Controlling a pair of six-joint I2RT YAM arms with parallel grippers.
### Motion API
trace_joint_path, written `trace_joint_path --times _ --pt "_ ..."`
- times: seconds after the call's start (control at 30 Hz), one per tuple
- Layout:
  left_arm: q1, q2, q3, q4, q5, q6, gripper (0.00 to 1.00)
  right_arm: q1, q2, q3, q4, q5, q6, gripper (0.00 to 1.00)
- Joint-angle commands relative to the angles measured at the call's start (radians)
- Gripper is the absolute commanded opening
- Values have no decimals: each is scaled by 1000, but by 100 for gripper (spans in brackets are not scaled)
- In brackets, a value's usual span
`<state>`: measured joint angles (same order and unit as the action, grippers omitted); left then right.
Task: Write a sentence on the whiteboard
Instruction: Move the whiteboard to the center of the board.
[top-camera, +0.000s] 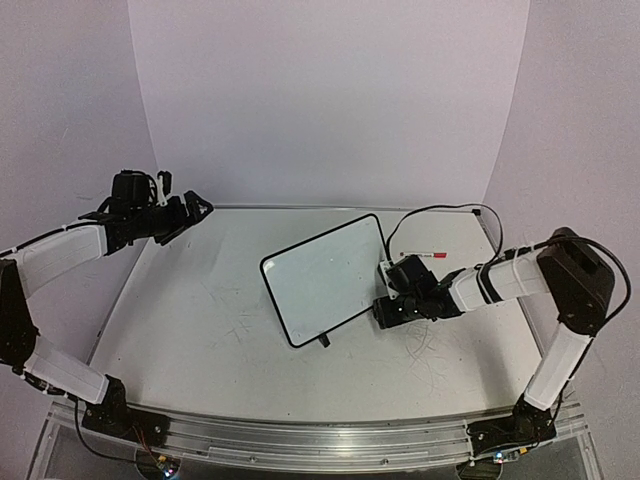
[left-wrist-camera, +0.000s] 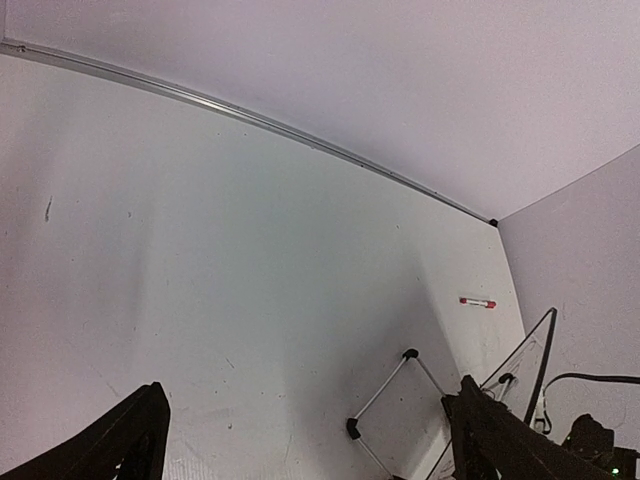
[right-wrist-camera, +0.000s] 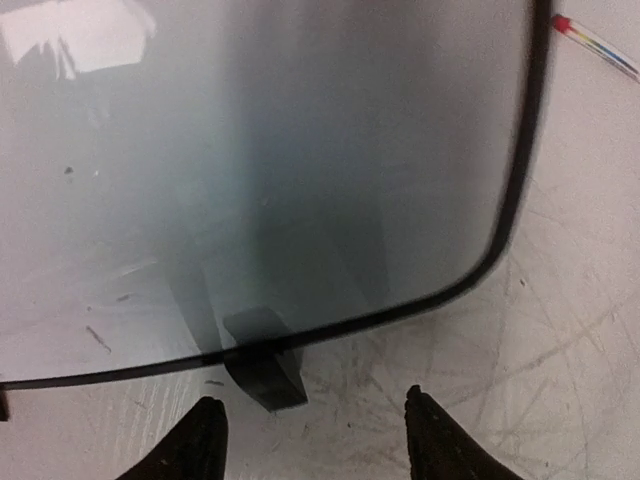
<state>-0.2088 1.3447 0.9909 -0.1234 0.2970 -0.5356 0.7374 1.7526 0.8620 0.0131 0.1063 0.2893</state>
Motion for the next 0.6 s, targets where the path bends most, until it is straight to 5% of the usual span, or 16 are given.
trace_joint_path --times 0.0,0.57 --pt "-7 -24 27 31 13 -10 99 -6 98 86 85 -34 -73 49" --pt "-14 -25 33 30 19 -19 99 9 47 9 156 11 -16 13"
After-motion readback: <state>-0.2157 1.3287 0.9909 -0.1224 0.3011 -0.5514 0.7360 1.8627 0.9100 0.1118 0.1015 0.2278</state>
